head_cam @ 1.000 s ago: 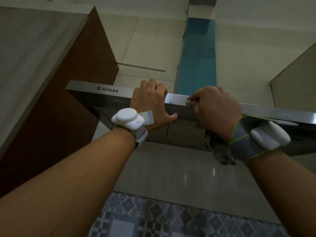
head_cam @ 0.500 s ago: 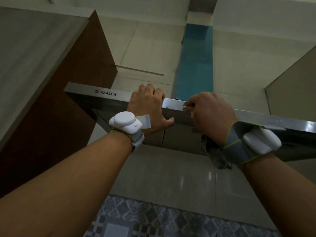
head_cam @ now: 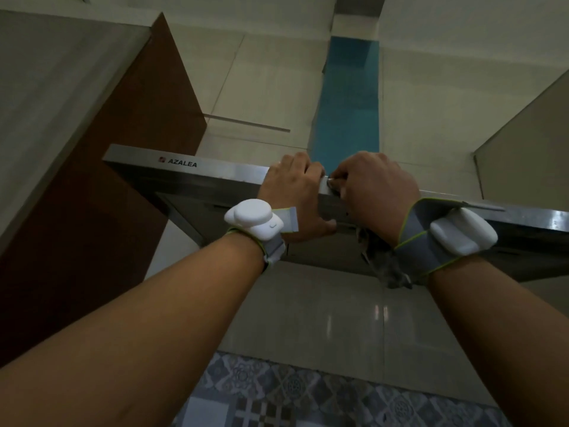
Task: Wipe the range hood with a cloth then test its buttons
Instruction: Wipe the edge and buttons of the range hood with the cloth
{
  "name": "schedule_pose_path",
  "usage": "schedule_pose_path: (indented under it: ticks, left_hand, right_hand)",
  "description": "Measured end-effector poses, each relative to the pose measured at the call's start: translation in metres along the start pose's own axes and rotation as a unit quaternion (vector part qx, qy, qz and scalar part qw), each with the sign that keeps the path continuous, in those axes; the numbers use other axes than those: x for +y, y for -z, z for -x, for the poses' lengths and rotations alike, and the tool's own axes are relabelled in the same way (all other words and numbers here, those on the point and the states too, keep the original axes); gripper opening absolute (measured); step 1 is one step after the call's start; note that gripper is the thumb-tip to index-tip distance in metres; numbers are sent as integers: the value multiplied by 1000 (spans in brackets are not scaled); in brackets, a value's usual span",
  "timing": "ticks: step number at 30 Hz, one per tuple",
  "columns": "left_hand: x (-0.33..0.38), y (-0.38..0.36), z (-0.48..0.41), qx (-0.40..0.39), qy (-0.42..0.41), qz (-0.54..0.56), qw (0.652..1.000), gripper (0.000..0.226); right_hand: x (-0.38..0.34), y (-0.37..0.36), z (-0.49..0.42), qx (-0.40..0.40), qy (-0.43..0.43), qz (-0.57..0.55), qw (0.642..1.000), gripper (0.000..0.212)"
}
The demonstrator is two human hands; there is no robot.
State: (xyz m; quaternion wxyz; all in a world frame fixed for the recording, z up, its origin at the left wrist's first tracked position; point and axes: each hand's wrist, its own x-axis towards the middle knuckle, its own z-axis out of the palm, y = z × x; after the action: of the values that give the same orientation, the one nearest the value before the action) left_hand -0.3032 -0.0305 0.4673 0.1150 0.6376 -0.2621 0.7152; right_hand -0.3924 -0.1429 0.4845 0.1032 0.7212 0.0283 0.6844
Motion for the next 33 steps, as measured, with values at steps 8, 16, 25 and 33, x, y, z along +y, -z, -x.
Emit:
schedule_pose_path:
  ticks: [8,16,25,33]
  left_hand:
    - [4,-5,-5,15,25,-24,999,76]
    - [5,-10,-4,21,32,-36,999,78]
    - [6,-6,-4,34,41,-5,999,73]
    - [9,-12,-5,52,59,-9,997,73]
  right_hand:
    - [26,5,18,20,-12,1,1000,21]
    - [16,2,4,18,-24,-1,1000,21]
    - [26,3,24,33,-23,12,999,22]
    - [23,-1,18,38,-42,2,998,22]
